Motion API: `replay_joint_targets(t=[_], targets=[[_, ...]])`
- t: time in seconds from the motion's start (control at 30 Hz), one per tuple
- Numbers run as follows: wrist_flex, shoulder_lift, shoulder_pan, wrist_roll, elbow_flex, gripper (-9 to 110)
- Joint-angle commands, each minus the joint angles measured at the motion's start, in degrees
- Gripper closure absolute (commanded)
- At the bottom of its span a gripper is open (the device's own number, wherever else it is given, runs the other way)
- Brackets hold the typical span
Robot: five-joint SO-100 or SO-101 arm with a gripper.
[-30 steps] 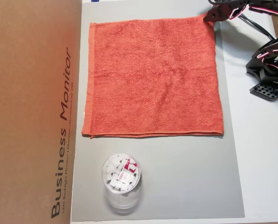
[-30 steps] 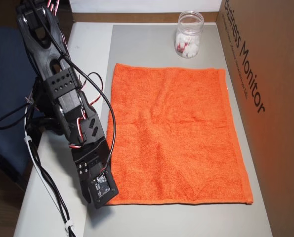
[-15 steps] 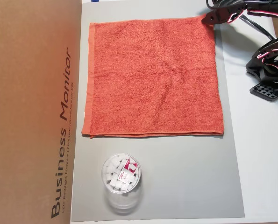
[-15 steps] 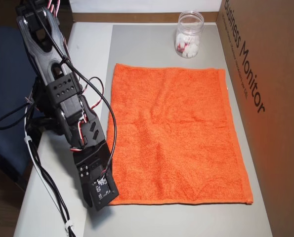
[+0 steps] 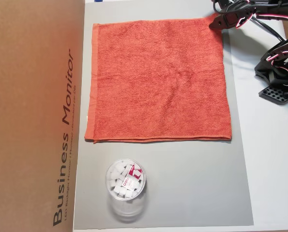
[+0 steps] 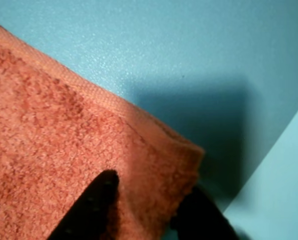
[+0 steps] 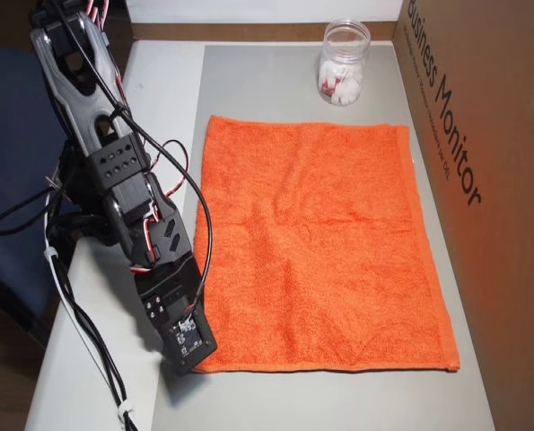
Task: Fold the blanket.
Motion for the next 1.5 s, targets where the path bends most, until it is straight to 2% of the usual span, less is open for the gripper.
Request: replay_joint_targets(t=[0.0,0.1,0.43,0.8,1.0,1.17,1.47], targets=[[-0.44,0.18,-0.26,0.09,0.00,98],[-0.44,0.35,-0.26,0.00,0.00,102],[0.35,1.67,-0.26,-0.62,-2.72,102],[0.53,11.87,-2.99,0.09,-3.96,102],[0.53,17.93,-6.59,0.70,-4.13,102],[-0.35,23.47,-11.07,5.71,-4.57,102],[-0.26,30.85,-18.11,5.80,-6.15,102]])
